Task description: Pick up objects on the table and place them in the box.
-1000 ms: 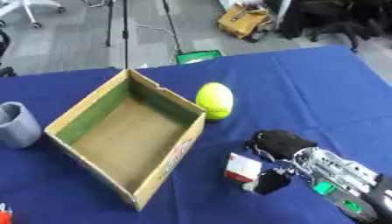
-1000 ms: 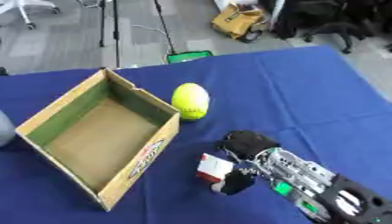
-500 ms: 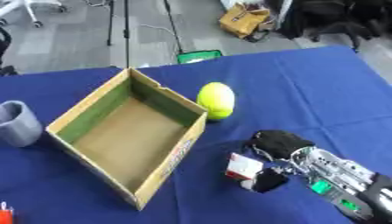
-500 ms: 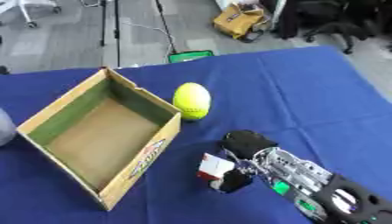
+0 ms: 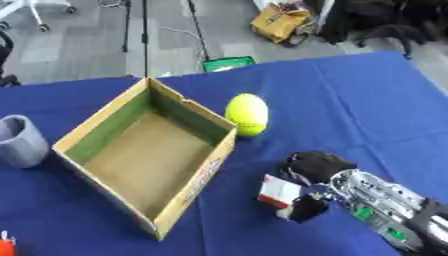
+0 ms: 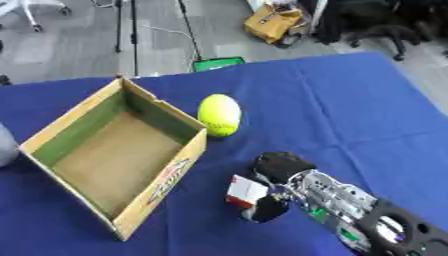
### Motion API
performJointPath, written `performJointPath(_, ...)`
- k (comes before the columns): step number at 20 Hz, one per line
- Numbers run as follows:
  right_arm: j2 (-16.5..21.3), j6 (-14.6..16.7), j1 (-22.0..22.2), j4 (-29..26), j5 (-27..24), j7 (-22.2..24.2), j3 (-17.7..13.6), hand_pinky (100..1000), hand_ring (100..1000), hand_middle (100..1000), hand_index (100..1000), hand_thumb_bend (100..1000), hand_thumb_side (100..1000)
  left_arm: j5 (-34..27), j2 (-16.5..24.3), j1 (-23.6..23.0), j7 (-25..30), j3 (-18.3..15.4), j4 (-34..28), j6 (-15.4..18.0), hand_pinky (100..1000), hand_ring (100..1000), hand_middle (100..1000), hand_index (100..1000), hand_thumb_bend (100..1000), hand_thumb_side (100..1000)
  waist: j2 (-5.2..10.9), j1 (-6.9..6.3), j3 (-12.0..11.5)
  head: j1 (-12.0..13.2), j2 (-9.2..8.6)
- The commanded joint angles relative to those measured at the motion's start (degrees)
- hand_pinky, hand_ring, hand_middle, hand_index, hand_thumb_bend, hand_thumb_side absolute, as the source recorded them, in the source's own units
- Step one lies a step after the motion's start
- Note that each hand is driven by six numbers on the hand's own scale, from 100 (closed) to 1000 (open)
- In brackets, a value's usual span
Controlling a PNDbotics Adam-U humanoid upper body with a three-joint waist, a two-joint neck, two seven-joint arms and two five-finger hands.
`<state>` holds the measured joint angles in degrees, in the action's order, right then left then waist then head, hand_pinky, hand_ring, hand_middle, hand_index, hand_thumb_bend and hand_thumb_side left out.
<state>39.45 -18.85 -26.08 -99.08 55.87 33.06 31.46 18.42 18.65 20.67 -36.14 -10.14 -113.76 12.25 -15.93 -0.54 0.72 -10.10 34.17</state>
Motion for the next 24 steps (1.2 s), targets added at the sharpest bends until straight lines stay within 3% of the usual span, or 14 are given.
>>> performJointPath(1,0.5,0.2,-0.7,0.2,0.4,0.2,-0.3,936,943,608,831,522,609,-0.2,0.7,0.7,-0.1,-0.6,-0.8,-0.1,934,884,855,912,100,1000,0.71,0.0,-0.1,-0.1,-0.41)
performJointPath(9,0.9,-0.6,-0.5,0.0,-0.3,-1.1,-0.5,927,918,509,740,450,576,-0.2,0.7,0.8,0.0,-0.6,-0.8,-0.2,935,884,855,912,100,1000,0.72,-0.11,-0.3,-0.2,-0.47)
performJointPath(24,1.7,-1.4,0.0,-0.2,-0.3,-1.8,-0.7,919,897,440,657,376,511,-0.1,0.7,0.9,0.1,-0.7,-0.8,-0.2,936,883,854,912,100,1000,0.88,-0.27,-0.2,-0.4,-0.58)
